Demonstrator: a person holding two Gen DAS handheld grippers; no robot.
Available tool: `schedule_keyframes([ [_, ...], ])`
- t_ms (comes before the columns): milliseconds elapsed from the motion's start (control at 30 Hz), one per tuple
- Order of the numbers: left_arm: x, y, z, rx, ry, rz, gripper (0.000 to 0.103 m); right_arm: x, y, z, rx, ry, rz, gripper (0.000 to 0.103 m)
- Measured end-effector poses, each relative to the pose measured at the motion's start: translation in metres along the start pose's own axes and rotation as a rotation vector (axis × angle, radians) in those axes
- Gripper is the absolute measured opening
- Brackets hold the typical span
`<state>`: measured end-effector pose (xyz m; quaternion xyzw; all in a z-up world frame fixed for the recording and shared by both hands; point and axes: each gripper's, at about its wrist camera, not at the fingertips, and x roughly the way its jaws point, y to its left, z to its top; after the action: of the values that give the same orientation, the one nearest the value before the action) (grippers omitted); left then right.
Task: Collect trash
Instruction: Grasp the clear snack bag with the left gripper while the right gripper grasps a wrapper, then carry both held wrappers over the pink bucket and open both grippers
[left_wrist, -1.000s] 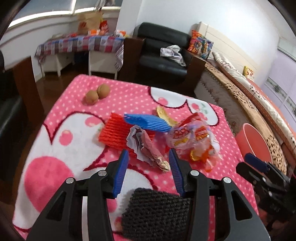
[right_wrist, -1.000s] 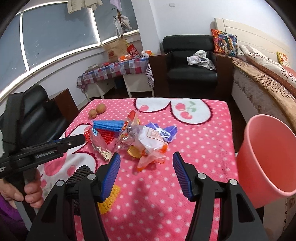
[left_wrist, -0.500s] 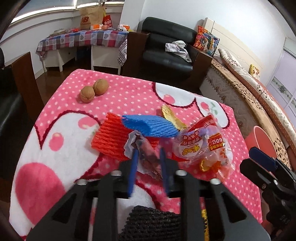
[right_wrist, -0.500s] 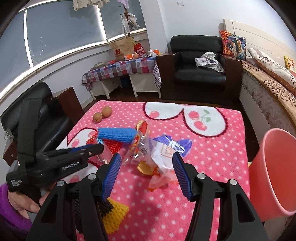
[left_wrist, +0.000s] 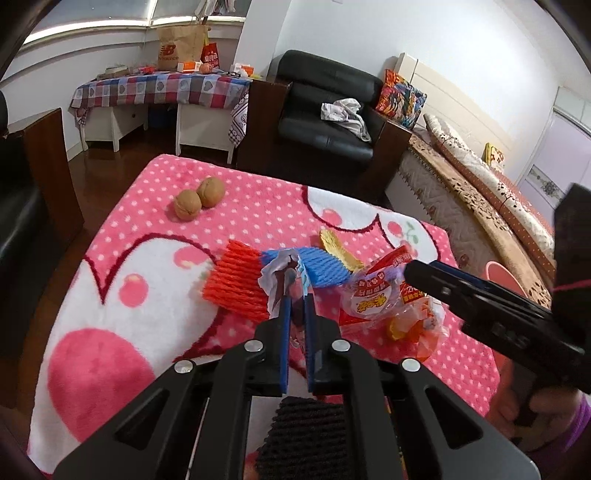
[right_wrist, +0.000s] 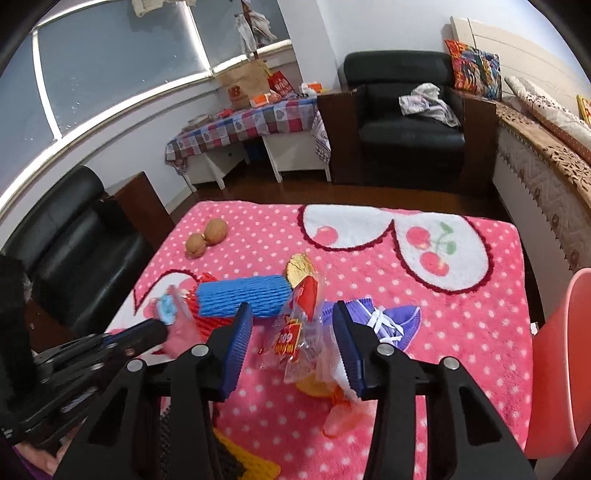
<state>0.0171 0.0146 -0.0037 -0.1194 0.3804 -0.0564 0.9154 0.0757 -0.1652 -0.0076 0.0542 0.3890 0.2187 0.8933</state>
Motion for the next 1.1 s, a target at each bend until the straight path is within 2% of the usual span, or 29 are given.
schedule_keyframes([
  [200,-0.009,0.009,0.0,-0.016,-0.01,-0.003,0.006,0.014,0.005,-0.001,-0.012,0.037,-0.026,0.018],
  [300,-0.013,0.01,0.0,-0.017,-0.017,-0.004,0.006,0.01,0.005,-0.003,0.0,0.03,-0.002,0.009],
  [700,-0.036,0.001,0.007,-0.007,-0.071,-0.036,0.006,-0.051,0.003,0.002,0.041,-0.103,0.062,0.006],
  [1100,-0.044,-0.044,0.02,0.043,-0.111,-0.128,0.006,-0.117,-0.035,-0.004,0.114,-0.207,-0.035,0.006],
])
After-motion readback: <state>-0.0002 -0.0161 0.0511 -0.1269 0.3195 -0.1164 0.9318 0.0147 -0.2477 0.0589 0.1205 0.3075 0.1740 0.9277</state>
